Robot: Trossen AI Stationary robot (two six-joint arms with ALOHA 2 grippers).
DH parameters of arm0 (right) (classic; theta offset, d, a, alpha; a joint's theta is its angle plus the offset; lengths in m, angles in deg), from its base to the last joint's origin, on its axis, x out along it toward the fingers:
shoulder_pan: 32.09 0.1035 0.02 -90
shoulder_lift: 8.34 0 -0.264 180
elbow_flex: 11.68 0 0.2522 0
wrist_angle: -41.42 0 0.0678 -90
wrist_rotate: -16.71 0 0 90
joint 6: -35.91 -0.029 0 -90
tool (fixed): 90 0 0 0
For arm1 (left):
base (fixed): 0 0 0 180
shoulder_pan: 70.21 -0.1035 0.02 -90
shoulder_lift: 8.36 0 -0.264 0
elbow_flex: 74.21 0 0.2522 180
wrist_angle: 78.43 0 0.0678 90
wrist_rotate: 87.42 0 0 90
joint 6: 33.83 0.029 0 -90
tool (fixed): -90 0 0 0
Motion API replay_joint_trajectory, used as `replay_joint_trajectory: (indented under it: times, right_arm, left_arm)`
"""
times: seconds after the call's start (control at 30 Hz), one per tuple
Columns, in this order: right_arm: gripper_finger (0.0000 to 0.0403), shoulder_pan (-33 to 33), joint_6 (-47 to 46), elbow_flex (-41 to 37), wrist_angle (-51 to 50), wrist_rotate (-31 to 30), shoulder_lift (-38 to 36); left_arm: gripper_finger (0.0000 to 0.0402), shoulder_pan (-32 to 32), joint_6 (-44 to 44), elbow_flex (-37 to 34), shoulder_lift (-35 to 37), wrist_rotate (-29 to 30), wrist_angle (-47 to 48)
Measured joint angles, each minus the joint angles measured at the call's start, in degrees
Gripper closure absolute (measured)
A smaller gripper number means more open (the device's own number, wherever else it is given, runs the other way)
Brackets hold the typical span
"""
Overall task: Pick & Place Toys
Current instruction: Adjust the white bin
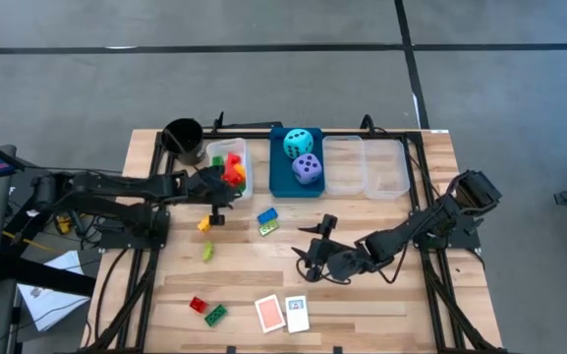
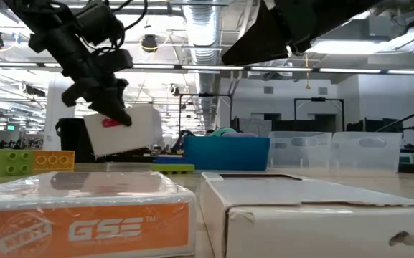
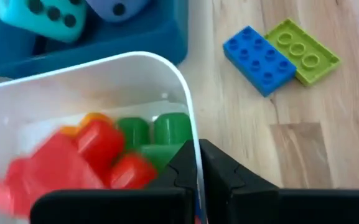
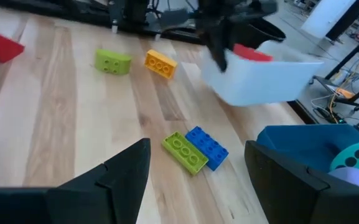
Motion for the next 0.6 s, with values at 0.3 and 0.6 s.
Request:
replay_joint_trajectory:
  times: [0.3, 0.6]
  right_arm:
    - [0.0147, -1.86, 0.48, 0.01, 2.02, 2.92, 0.0]
    - [0.0147, -2.29, 0.48, 0.01, 2.07, 4.4, 0.0]
  left_arm:
    - [0.0401, -4.0, 3.6, 0.02, -2.81, -1.49, -2.37]
    - [0.04, -6.57, 5.23, 0.02, -7.19, -3.12, -3.77]
